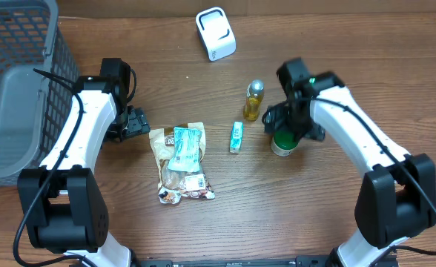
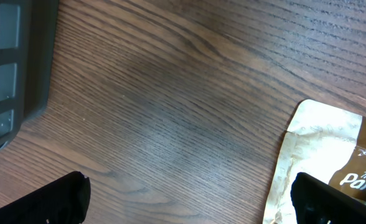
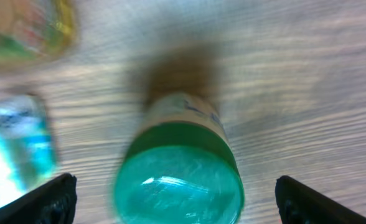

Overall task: Scan the item barcode
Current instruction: 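Move the right gripper left over the wipes pack on the bag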

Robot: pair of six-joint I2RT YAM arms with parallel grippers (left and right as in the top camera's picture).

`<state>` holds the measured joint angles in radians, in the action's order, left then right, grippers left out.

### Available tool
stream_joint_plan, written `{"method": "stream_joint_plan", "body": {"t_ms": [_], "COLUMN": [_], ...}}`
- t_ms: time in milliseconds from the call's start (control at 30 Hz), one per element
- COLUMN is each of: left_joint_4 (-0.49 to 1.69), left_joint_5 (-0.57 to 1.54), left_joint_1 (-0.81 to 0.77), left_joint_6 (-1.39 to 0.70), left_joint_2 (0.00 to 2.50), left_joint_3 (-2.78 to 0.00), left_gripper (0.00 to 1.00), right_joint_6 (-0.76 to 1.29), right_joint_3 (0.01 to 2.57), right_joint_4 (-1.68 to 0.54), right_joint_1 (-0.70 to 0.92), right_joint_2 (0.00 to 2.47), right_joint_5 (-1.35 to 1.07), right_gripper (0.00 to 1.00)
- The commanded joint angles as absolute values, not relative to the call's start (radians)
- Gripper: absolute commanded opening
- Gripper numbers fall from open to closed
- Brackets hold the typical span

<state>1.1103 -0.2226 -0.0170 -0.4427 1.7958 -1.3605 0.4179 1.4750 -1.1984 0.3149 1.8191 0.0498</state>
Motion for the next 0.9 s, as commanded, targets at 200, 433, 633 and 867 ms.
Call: {"method": "stream_joint_plan", "body": {"t_ms": [200,433,633,867], "left_joint_4": [1.11,1.11,1.11,1.11], "left_joint_5": [-0.243,-0.243,-0.243,-0.243], "left_joint_1": [-0.01,-0.01,-0.01,-0.01], "left_joint_6": [-0.45,-0.45,-0.45,-0.45], "left_joint_2": [1.806,1.806,1.806,1.806], "left_joint_3": [-1.354,-1.354,-1.354,-1.354], "left_gripper": [0.99,1.0,0.99,1.0], "right_joint_6": [0.419,0.513,0.645,0.685], "right_joint_3": [1.61,1.608,1.576,1.473], "right_joint_4": [-1.209,-1.114,-0.961,-0.772], "right_joint_1": [0.398,0.552,0.665,0.759], "right_joint_2": [1.813,1.813,1.813,1.827], "right_joint_5": [-0.205,-0.226,-0.126,-0.052], "right_gripper": [0.8,0.68,0.64,0.56]}}
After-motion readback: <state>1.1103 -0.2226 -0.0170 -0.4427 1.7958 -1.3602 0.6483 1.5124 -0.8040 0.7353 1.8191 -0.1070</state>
